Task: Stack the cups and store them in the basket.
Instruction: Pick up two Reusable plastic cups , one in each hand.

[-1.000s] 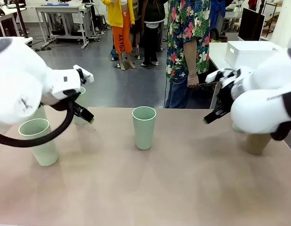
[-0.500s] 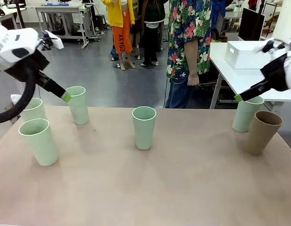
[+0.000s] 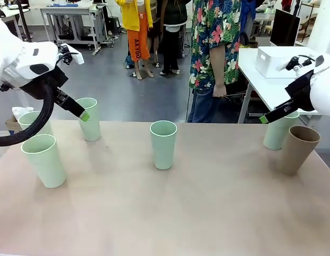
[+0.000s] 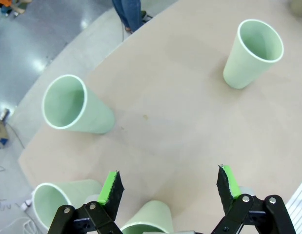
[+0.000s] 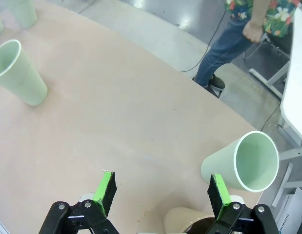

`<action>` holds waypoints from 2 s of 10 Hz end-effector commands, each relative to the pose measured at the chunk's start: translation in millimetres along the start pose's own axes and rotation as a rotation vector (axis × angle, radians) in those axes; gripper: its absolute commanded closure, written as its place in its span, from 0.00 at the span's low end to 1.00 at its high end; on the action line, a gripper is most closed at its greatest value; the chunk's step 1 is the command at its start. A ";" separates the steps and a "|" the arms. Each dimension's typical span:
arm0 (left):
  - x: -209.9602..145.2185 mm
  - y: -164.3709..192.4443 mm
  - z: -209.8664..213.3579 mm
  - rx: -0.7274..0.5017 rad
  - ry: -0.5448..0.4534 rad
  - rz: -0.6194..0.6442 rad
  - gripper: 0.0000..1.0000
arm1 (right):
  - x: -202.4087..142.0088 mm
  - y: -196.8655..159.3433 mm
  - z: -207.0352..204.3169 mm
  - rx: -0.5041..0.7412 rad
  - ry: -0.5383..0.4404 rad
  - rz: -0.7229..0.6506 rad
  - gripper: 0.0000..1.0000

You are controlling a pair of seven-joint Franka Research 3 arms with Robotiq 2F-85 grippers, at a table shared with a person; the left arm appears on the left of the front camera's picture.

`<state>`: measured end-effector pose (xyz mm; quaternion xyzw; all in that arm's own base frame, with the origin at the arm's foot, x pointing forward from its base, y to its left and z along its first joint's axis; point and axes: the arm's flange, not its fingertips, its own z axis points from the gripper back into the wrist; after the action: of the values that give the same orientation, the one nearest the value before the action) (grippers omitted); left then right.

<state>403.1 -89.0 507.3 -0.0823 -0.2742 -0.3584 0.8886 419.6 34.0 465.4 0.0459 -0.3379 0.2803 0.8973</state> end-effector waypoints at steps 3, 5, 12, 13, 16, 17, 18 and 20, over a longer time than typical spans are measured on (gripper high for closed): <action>2.3 58.3 72.1 -0.055 -0.020 -0.126 0.00 | 28.6 -69.2 61.1 0.105 -0.082 0.071 0.00; -18.2 100.0 86.2 -0.209 -0.043 -0.254 0.00 | 12.7 -111.1 74.6 0.199 -0.132 0.111 0.00; -150.5 196.6 99.7 -0.379 -0.329 -0.463 0.00 | -96.8 -180.0 140.9 0.266 -0.385 0.198 0.00; -159.1 198.9 99.4 -0.362 -0.352 -0.458 0.00 | -100.9 -177.9 148.3 0.285 -0.396 0.210 0.00; -171.6 203.2 98.2 -0.357 -0.423 -0.438 0.00 | -100.0 -174.0 166.3 0.269 -0.411 0.182 0.00; -171.4 203.0 98.1 -0.361 -0.435 -0.433 0.00 | -96.6 -173.2 168.3 0.261 -0.406 0.176 0.00; -172.3 201.9 96.5 -0.363 -0.441 -0.435 0.00 | -93.7 -173.5 168.2 0.261 -0.406 0.173 0.00; -172.4 204.2 96.1 -0.369 -0.446 -0.436 0.00 | -89.7 -175.7 163.1 0.267 -0.402 0.159 0.00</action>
<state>396.2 191.6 501.8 -0.2545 -0.3913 -0.5496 0.6929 359.1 -199.2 551.9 0.1905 -0.4647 0.3737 0.7798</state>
